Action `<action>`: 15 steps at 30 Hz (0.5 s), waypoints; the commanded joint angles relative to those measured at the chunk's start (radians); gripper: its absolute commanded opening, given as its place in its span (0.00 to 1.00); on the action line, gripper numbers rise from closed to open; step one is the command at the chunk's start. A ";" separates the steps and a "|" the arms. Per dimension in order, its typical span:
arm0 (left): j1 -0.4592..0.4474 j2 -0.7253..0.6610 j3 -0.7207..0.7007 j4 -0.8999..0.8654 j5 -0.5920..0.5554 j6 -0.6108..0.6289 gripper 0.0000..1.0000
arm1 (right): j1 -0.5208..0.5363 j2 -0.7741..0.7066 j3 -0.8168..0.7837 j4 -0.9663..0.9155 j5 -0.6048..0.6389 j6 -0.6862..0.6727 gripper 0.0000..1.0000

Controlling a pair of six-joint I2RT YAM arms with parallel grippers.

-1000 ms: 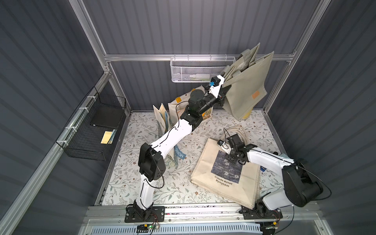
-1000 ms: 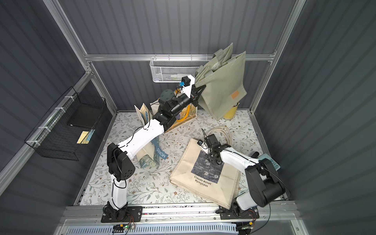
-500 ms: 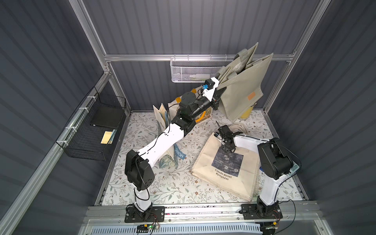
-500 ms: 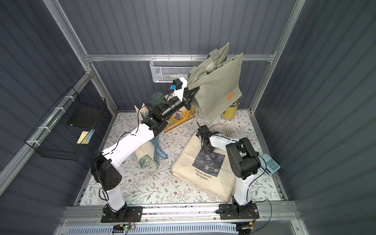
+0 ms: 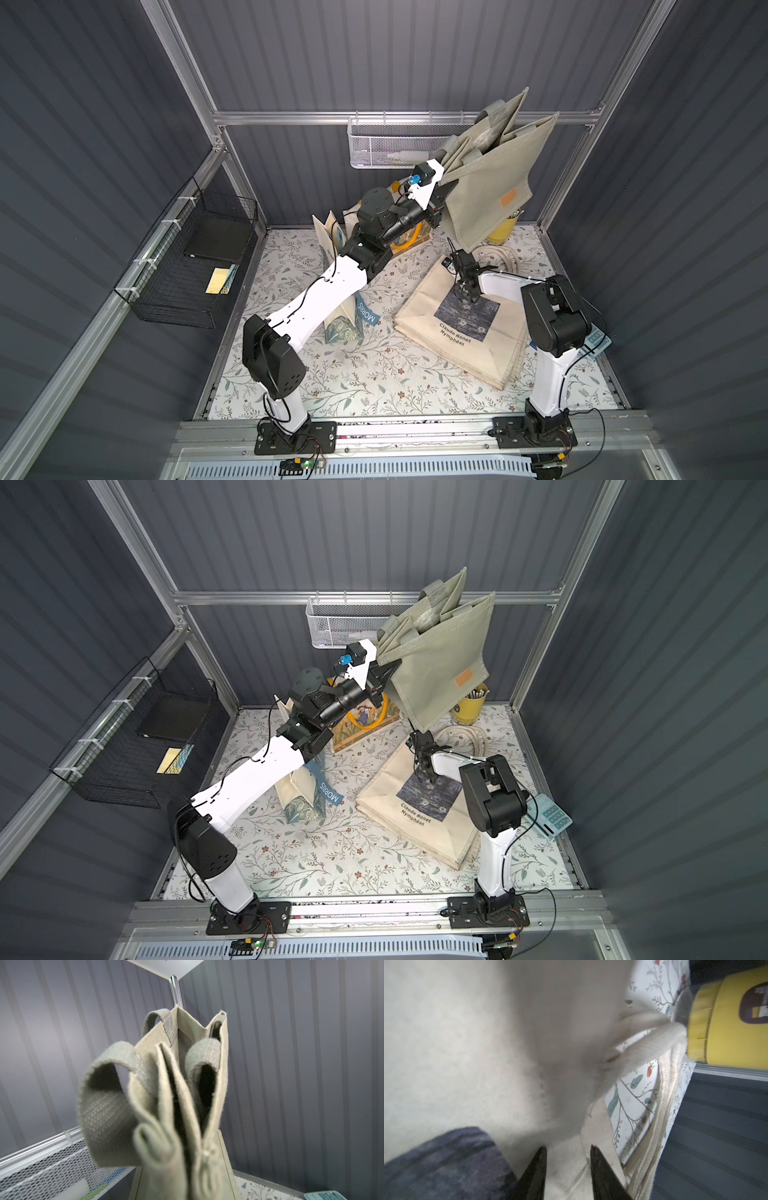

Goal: Put away the canvas bag
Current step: Move the canvas bag to the center of the board, then press the canvas bag.

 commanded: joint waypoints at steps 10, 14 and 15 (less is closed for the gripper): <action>0.089 -0.112 0.103 -0.221 0.032 0.036 0.00 | -0.010 -0.603 -0.376 0.179 -0.308 0.064 0.62; 0.107 -0.113 0.147 -0.288 0.046 0.039 0.00 | -0.010 -0.815 -0.478 0.147 -0.349 0.099 0.72; 0.107 -0.112 0.152 -0.297 0.048 0.037 0.00 | -0.011 -0.853 -0.486 0.121 -0.363 0.108 0.73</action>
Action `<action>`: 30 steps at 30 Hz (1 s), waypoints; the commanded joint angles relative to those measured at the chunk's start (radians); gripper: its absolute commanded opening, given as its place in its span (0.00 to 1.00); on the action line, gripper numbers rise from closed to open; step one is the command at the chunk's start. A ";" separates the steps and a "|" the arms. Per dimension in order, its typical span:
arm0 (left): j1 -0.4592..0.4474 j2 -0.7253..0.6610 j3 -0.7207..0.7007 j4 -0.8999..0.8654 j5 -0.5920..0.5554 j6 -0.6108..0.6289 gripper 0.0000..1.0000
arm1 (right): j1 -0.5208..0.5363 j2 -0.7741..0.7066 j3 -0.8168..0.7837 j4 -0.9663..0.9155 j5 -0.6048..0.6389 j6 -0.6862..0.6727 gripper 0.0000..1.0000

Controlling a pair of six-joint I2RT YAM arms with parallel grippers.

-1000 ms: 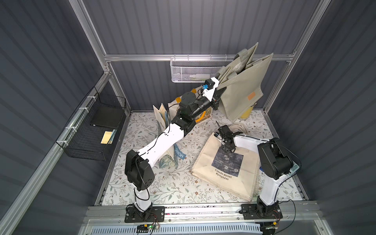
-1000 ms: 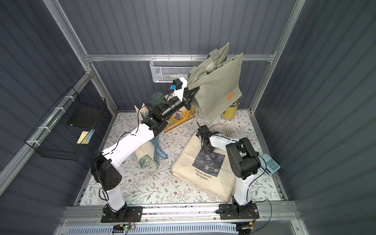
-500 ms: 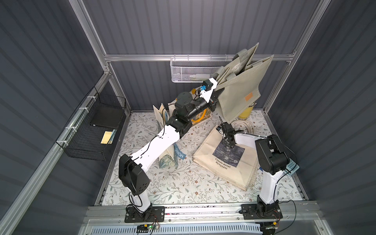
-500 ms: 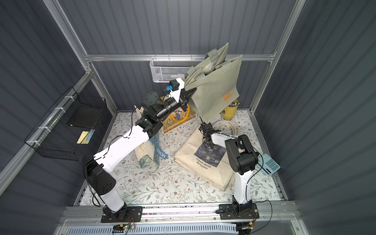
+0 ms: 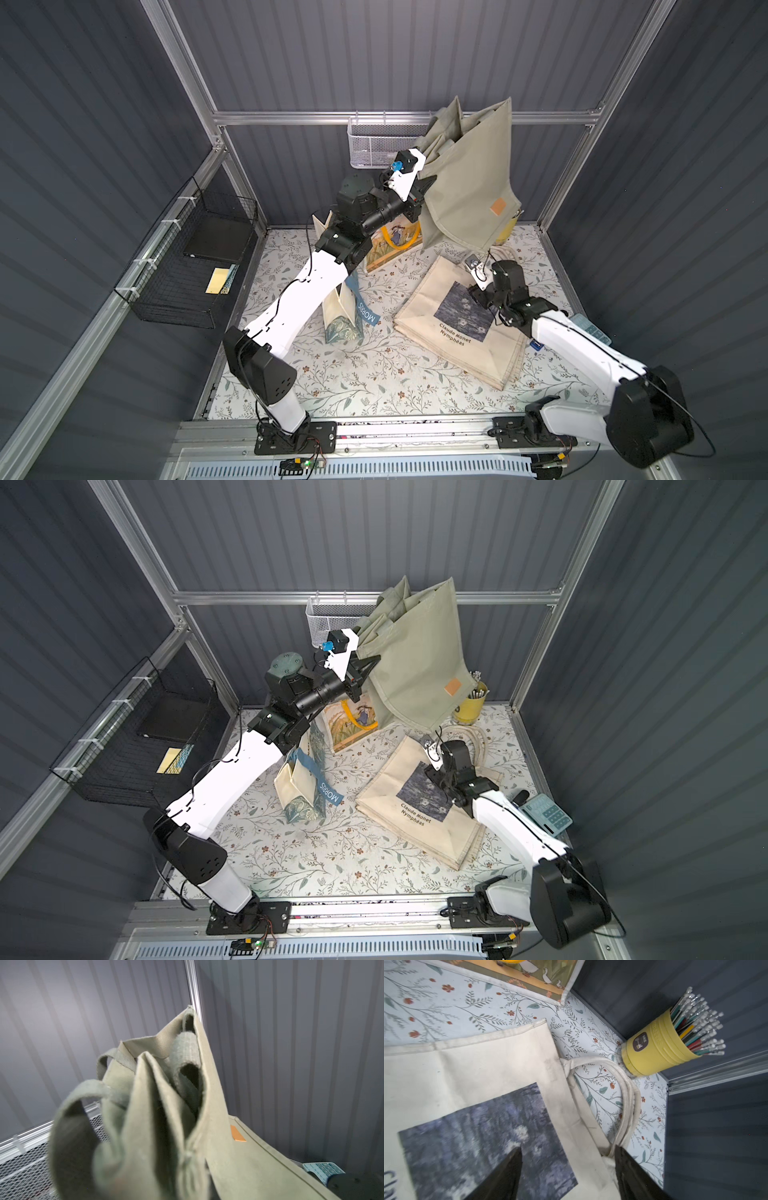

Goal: Put away the canvas bag
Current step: Press the canvas bag.

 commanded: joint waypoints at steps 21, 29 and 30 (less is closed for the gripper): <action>0.234 0.094 0.322 -0.369 0.719 -0.181 0.00 | -0.465 -0.326 0.166 0.078 -0.909 0.403 0.82; 0.242 0.130 0.336 -0.487 0.849 -0.141 0.00 | -0.488 -0.295 0.238 0.116 -1.030 0.479 0.84; 0.242 0.129 0.328 -0.493 0.865 -0.141 0.00 | -0.487 -0.290 0.246 0.118 -1.030 0.478 0.84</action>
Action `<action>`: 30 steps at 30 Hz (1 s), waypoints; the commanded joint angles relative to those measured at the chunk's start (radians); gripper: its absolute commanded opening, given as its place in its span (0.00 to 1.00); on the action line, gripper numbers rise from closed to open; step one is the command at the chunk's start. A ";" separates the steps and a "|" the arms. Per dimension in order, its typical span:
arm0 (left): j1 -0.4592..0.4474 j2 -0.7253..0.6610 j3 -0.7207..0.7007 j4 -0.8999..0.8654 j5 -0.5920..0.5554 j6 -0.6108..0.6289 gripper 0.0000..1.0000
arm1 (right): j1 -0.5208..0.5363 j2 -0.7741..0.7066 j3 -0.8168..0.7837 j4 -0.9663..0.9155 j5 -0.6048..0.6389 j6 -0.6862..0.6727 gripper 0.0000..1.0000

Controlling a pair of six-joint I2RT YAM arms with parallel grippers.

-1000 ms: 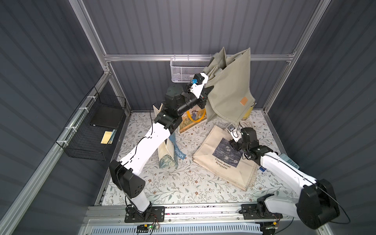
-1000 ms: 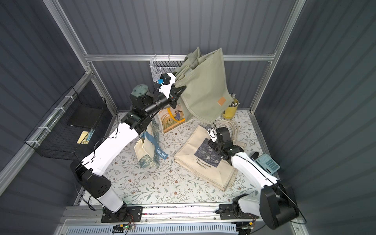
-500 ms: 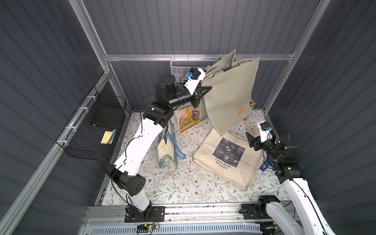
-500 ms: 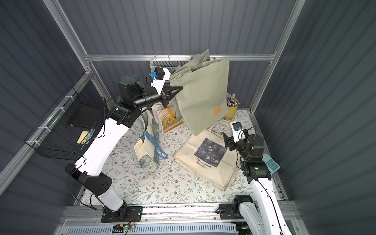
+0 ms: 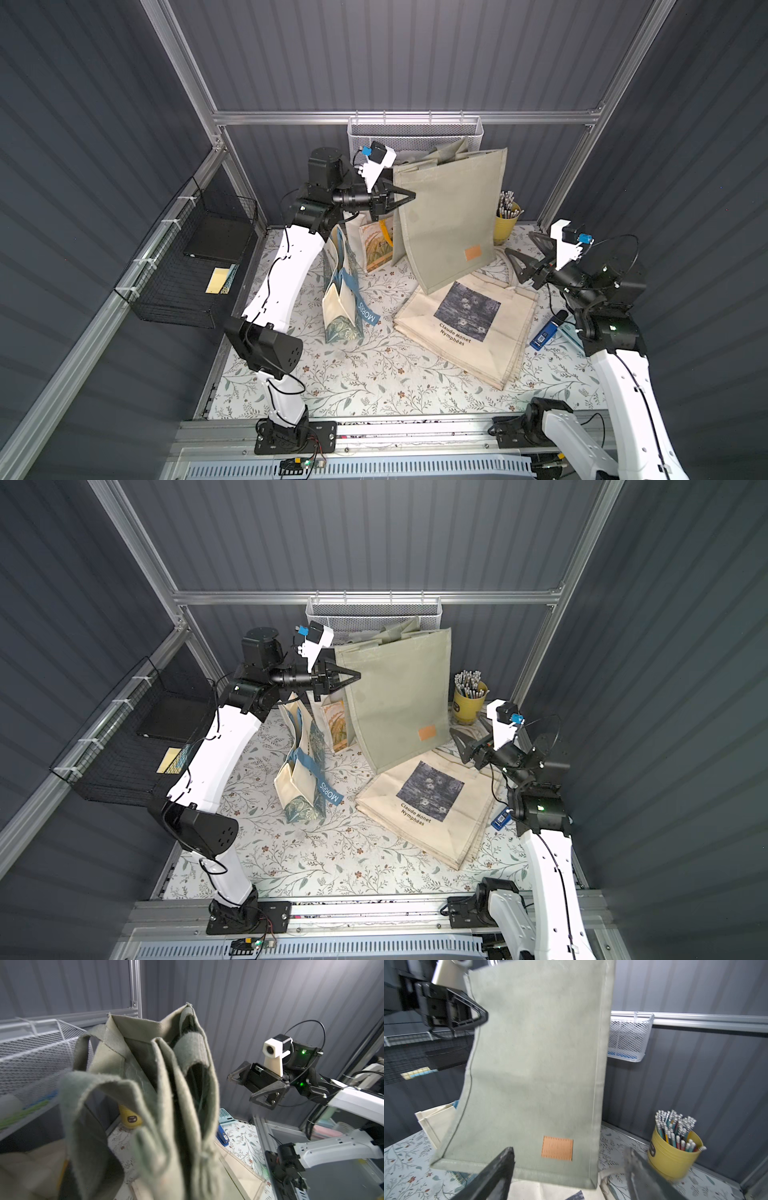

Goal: Put away the canvas bag
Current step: Press the canvas bag.

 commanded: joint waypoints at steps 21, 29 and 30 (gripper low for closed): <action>-0.134 -0.188 -0.236 -0.392 -0.096 0.540 0.00 | 0.080 0.110 0.128 -0.063 -0.031 -0.369 0.79; -0.259 -0.217 -0.292 -0.482 -0.287 0.749 0.00 | 0.272 0.124 0.229 -0.321 0.234 -0.658 0.84; -0.283 -0.226 -0.306 -0.485 -0.325 0.777 0.00 | 0.276 0.124 0.236 -0.343 0.233 -0.669 0.85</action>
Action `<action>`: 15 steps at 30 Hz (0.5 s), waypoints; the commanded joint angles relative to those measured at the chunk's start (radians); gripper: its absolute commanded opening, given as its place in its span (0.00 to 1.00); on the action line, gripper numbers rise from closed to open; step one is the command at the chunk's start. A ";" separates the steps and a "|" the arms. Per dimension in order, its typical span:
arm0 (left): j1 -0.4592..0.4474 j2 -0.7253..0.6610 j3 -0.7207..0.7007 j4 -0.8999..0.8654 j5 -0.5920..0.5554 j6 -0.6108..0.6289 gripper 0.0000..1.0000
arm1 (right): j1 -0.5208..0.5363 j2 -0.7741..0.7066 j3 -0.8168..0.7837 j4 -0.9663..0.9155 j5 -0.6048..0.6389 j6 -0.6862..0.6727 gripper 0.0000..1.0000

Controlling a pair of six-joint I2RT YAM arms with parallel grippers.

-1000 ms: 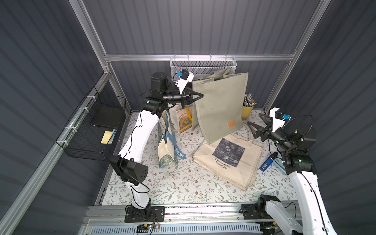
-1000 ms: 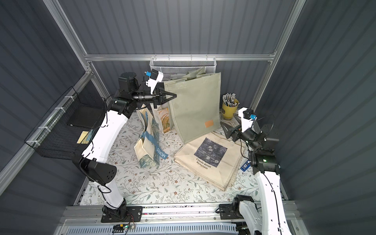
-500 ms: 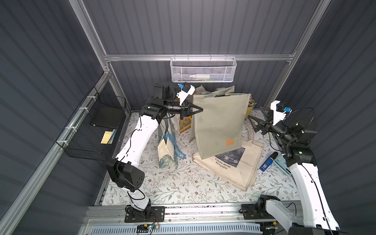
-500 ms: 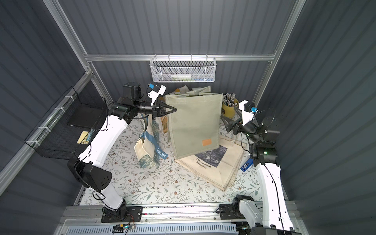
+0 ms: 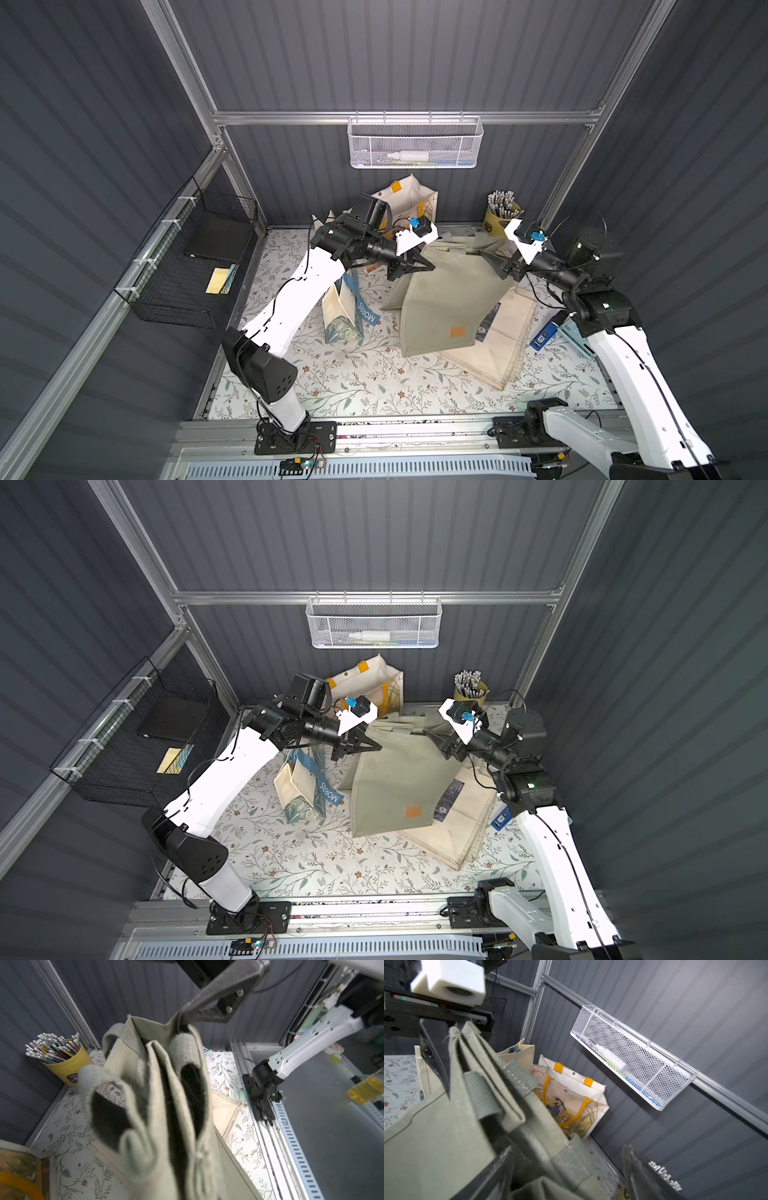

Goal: Put away the canvas bag
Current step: Press the canvas bag.

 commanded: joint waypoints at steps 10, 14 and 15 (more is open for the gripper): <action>-0.108 -0.154 -0.135 0.070 -0.267 0.274 0.00 | 0.065 -0.061 0.092 -0.293 0.089 -0.075 0.87; -0.109 -0.165 -0.153 0.101 -0.301 0.301 0.00 | 0.072 -0.121 0.081 -0.347 0.085 -0.055 0.86; -0.108 -0.166 -0.155 0.111 -0.304 0.302 0.00 | 0.077 -0.132 0.079 -0.377 0.085 -0.064 0.86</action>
